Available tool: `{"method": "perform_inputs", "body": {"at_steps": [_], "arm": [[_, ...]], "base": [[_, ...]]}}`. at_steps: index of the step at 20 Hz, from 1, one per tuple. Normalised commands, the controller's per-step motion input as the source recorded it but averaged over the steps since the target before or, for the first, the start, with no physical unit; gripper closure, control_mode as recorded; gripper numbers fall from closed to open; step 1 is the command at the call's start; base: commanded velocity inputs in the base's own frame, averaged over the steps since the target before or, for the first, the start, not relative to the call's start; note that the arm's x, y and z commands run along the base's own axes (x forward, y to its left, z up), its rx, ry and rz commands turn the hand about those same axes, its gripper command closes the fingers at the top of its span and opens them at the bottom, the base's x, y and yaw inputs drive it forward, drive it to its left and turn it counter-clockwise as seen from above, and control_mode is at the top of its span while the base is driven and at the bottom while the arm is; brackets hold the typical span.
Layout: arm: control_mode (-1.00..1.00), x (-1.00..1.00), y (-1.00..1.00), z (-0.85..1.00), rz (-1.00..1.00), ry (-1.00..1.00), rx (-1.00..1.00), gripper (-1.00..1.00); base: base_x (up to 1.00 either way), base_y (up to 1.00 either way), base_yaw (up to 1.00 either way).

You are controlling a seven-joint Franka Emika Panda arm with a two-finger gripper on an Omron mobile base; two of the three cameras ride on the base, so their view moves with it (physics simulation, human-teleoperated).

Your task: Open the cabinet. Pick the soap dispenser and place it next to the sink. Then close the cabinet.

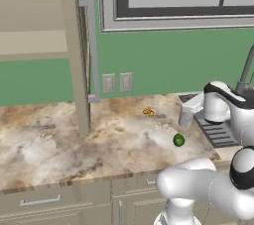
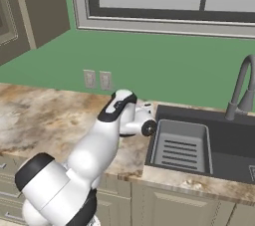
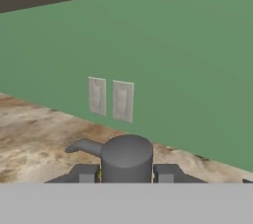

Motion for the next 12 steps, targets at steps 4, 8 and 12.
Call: {"method": "perform_inputs", "body": {"at_steps": [4,8,12], "arm": [[-1.00,0.17,-0.20,-0.32,0.00,0.00,0.00,1.00],[-1.00,0.23,-0.19,-0.26,0.00,-0.02,0.00,1.00],[-1.00,0.18,-0.10,-0.32,0.00,0.00,0.00,1.00]], "base": [[0.00,0.00,0.00],[0.00,0.00,0.00],[0.00,0.00,0.00]]}}
